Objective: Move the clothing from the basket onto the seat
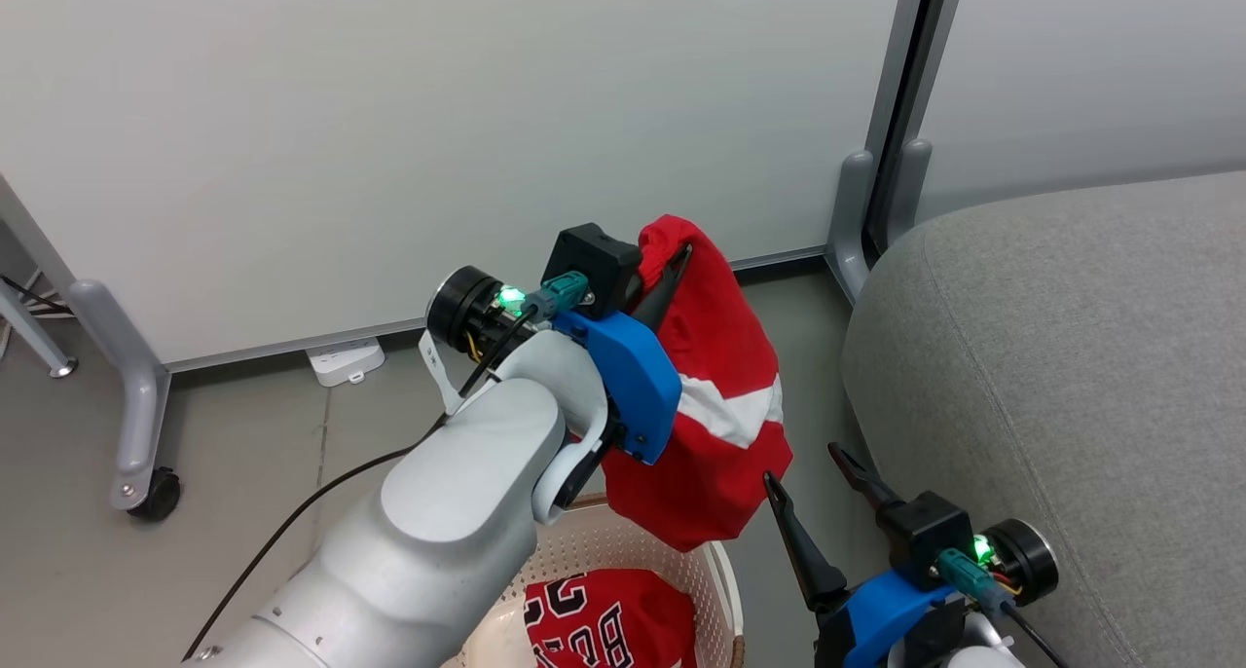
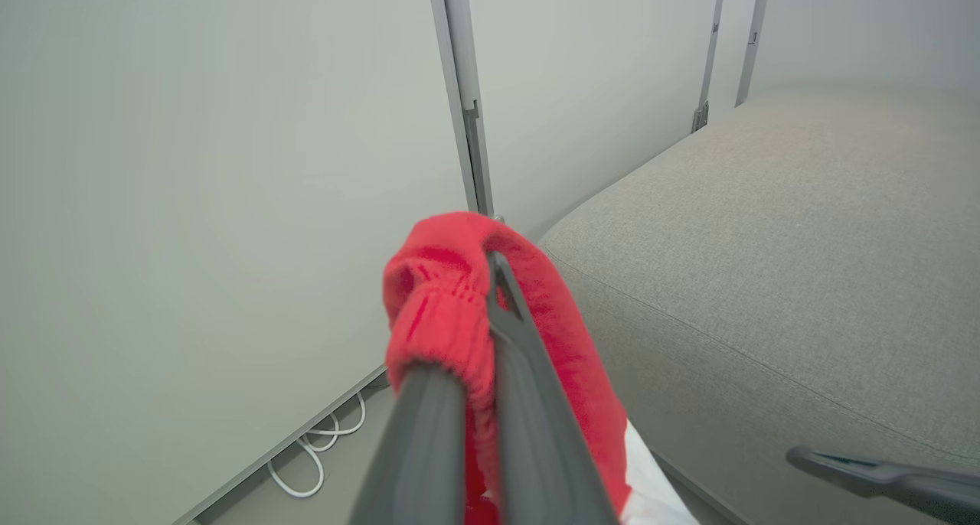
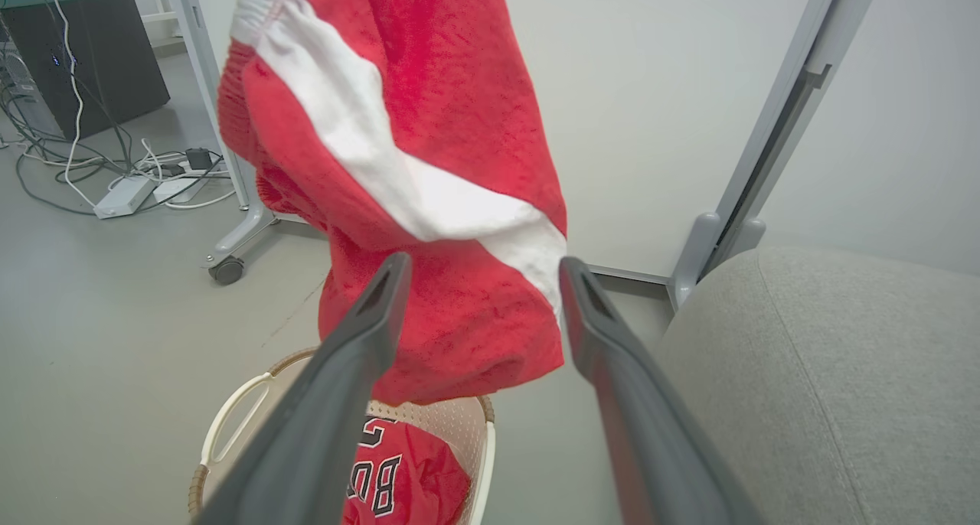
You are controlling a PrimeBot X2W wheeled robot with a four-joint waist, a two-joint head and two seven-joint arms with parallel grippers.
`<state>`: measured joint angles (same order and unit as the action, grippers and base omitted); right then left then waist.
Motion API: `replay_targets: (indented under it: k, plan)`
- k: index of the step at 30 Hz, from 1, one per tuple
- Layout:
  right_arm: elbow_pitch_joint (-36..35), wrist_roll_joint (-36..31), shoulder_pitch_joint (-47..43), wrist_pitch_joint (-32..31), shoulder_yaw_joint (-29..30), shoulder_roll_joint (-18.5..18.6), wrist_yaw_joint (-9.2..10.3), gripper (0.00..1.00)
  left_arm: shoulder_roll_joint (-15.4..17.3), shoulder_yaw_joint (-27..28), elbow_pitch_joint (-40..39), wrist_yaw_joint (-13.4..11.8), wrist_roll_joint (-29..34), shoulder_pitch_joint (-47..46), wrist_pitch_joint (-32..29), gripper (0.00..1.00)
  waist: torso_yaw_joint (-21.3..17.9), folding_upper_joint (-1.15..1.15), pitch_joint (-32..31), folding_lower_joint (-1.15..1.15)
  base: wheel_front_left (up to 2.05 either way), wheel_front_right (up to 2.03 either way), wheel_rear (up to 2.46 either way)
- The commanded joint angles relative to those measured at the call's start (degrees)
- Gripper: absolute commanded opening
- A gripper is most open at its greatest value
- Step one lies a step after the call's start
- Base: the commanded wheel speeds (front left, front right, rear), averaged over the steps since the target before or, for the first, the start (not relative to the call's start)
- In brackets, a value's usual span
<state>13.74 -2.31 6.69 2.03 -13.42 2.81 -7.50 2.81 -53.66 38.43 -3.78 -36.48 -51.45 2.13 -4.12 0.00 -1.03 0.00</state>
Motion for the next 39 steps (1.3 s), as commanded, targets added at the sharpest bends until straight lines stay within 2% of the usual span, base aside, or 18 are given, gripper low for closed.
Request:
replay_targets:
  k: [1,15,27,28,29,39]
  plan:
    - [-0.3,0.4,-0.3,0.1,-0.4,0.1,0.02,1.00,0.2,-0.7,0.0,-0.6,-0.8,-1.2,0.5,0.00,-0.2,0.00,0.1,0.00,0.00,0.00,0.00]
    - [0.7,1.3,4.4,-0.9,-6.6,0.1,0.02,1.00,0.1,-7.4,0.6,-2.5,-7.8,-4.4,3.1,0.00,-0.6,0.00,0.4,0.00,0.00,0.00,0.00]
    - [14.6,4.0,15.5,-1.4,-10.6,0.1,0.02,1.00,0.1,-13.3,-0.5,-3.6,-13.3,-6.3,4.7,0.00,0.2,0.00,-0.1,0.00,0.00,0.00,0.00]
    - [15.7,4.3,16.2,-1.1,-10.7,0.1,0.02,0.45,0.1,-13.7,-0.6,-3.7,-13.7,-6.4,4.8,0.00,0.3,0.00,-0.2,0.00,0.00,0.00,0.00]
    - [16.7,4.4,17.0,-0.8,-11.0,0.1,0.02,0.00,0.1,-14.2,-0.7,-3.7,-14.2,-6.4,5.0,0.00,0.4,0.00,-0.3,0.00,0.00,0.00,0.00]
    - [21.0,6.7,18.1,1.7,-12.0,0.1,0.02,0.00,0.1,-16.9,0.3,-4.2,-18.3,-6.5,6.3,0.00,0.3,0.00,-1.0,0.00,0.00,0.00,0.00]
